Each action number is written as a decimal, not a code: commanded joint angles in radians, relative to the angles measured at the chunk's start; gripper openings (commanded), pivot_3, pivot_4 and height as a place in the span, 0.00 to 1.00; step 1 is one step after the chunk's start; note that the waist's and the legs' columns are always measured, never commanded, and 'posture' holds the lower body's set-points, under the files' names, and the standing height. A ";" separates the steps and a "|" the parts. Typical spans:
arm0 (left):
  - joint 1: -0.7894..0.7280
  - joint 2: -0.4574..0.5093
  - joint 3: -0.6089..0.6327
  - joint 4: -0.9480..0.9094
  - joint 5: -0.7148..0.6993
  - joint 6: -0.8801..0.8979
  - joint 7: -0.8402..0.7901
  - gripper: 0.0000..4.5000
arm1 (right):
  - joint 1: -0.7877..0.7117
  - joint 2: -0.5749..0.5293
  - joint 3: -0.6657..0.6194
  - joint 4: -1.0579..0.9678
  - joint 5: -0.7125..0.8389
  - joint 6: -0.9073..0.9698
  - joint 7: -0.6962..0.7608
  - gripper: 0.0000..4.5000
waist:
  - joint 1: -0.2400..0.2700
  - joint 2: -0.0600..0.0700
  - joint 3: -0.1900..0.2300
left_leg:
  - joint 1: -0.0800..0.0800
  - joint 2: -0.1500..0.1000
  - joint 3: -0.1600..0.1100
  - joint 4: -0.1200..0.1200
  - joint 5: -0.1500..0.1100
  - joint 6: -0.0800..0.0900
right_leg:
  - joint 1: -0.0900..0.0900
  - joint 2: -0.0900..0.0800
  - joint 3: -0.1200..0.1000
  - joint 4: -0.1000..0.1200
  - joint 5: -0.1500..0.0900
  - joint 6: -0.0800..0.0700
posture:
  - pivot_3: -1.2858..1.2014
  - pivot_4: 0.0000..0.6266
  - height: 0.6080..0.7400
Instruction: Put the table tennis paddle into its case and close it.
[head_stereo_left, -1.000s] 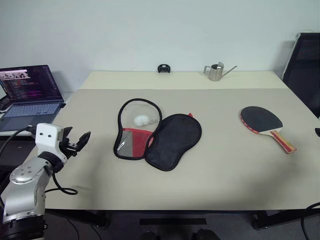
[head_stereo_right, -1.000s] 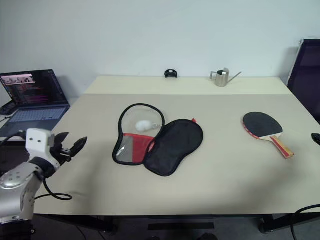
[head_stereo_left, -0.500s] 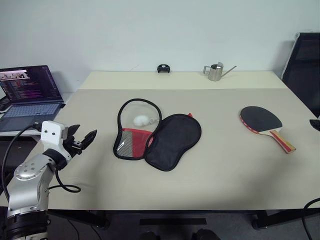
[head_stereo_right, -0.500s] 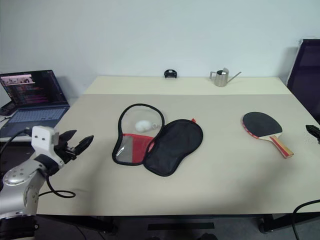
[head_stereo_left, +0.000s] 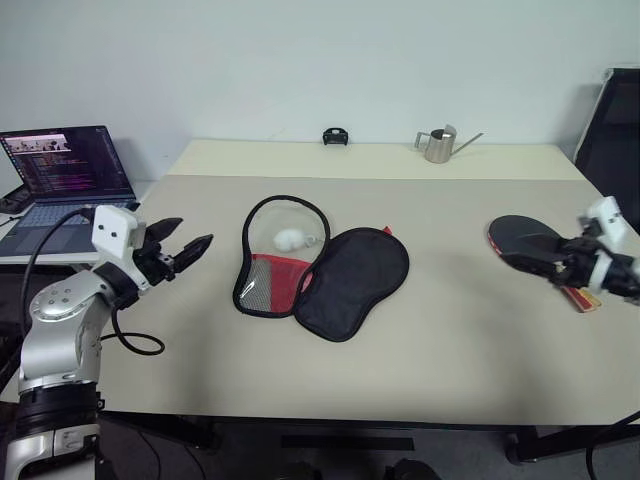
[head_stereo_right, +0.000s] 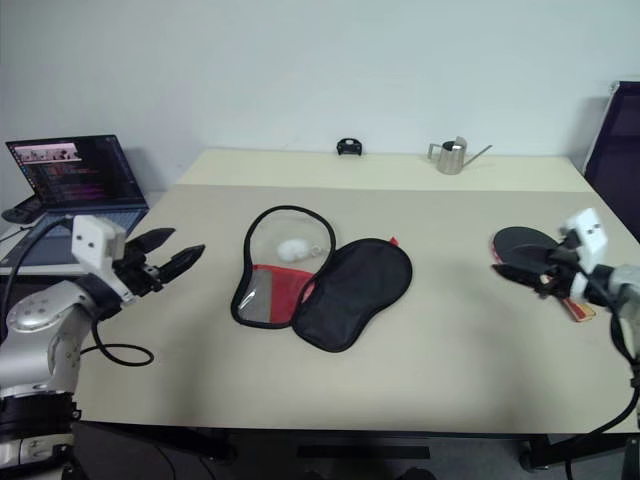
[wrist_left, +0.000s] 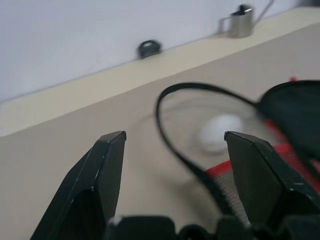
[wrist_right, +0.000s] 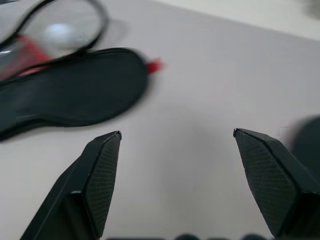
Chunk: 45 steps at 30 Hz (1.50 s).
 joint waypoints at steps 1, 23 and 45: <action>-0.025 0.012 -0.025 -0.066 -0.050 0.043 -0.066 0.76 | 0.033 0.042 0.016 -0.174 0.074 0.107 -0.059 0.87 | 0.000 0.000 0.000 | 0.000 0.000 0.000 0.000 0.000 0.000 | 0.000 0.000 0.000 0.000 0.000 0.000 | 0.52 0.24 1.00; -0.136 0.106 -0.163 -0.098 -0.114 0.225 -0.372 0.76 | -0.056 0.439 0.187 -0.283 0.189 0.534 -0.486 0.99 | -0.011 0.000 0.000 | 0.000 0.000 -0.003 0.000 0.000 0.000 | -0.001 0.001 -0.002 0.001 0.000 -0.001 | 0.52 0.24 1.00; -0.133 0.093 -0.174 -0.112 -0.106 0.215 -0.358 0.76 | -0.181 0.703 0.323 -0.081 0.079 0.478 -0.564 0.99 | -0.033 -0.002 -0.001 | 0.003 0.004 -0.003 -0.001 0.001 -0.001 | -0.001 0.006 -0.002 0.002 0.001 -0.004 | 0.52 0.24 1.00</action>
